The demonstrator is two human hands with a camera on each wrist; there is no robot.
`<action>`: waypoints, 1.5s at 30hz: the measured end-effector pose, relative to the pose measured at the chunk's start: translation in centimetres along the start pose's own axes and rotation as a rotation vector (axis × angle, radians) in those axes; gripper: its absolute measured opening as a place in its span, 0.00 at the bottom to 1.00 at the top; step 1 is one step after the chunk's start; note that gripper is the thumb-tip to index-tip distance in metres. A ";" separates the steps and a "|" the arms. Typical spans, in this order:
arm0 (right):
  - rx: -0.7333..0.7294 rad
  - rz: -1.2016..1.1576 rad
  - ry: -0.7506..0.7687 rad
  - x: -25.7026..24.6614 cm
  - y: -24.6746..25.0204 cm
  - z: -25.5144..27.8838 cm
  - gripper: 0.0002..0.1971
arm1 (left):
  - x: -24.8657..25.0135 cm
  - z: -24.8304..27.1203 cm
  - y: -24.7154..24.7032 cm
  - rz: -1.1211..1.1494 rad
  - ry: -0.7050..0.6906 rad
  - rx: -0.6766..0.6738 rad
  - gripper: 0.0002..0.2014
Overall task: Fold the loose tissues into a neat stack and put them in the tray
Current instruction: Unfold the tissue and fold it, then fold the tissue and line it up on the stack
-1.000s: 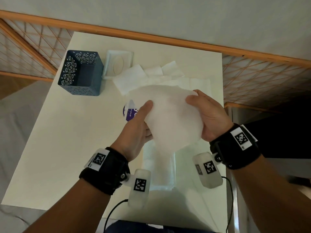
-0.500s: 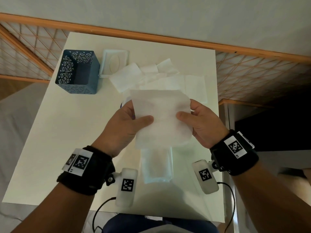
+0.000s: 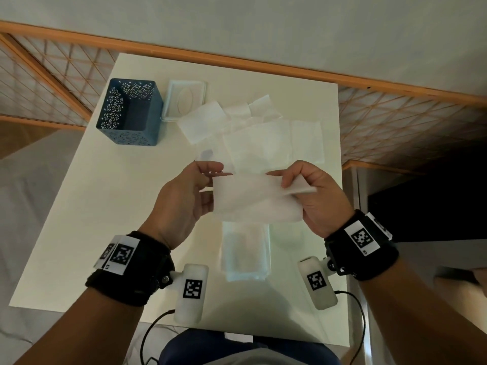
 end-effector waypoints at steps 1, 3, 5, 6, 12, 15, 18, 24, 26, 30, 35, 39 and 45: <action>-0.006 0.001 0.008 0.0 -0.1 0.1 0.12 | -0.6 0.0 0.0 0.042 0.056 0.010 0.17; -0.010 -0.004 0.007 0.2 -0.3 0.3 0.12 | -1.5 0.0 0.2 0.009 0.099 0.018 0.19; 0.002 0.038 0.012 0.4 -0.3 0.4 0.15 | -1.9 0.0 0.5 -0.114 0.055 0.032 0.19; 0.012 0.066 0.013 0.6 -0.3 0.4 0.19 | -1.9 0.0 0.6 -0.154 0.028 0.040 0.18; 0.011 0.030 -0.103 1.2 0.3 0.9 0.11 | -1.0 -0.5 1.4 -0.301 -0.085 0.048 0.06; 0.073 0.079 -0.121 1.6 0.9 1.1 0.09 | -1.1 -1.3 1.5 -0.435 -0.113 0.012 0.08; 0.094 0.394 -0.097 3.0 1.1 1.8 0.11 | -1.3 -2.2 0.8 -0.575 -0.136 -0.047 0.14; -0.045 0.470 -0.333 7.2 -0.4 4.8 0.25 | -1.3 -3.4 -2.5 -0.838 -0.186 -0.140 0.17; -0.043 0.429 -0.395 8.1 -0.8 5.5 0.21 | -1.6 -3.4 -3.6 -0.885 -0.181 -0.218 0.18; 0.041 0.468 -0.343 8.7 0.6 5.1 0.15 | -1.6 -2.8 -4.6 -0.956 -0.172 -0.354 0.18; -0.084 0.543 -0.209 7.7 0.2 4.7 0.07 | -2.6 -2.0 -5.6 -0.996 -0.121 -0.524 0.16; -0.083 0.529 -0.260 8.6 0.4 4.5 0.05 | -3.9 -3.9 -5.2 -1.049 -0.139 -0.469 0.17; 0.033 0.604 -0.316 11.3 1.3 3.6 0.04 | -7.3 -6.6 -3.4 -1.116 -0.158 -0.321 0.15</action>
Point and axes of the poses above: each hand's wrist, its own z-axis away from the middle knuckle, its own y-axis out of the back of the hand, x = y × z, the point moved 8 cm from there along -z, towards the middle knuckle, and after that the axes turned 4 degrees about x, right-handed, at the moved point
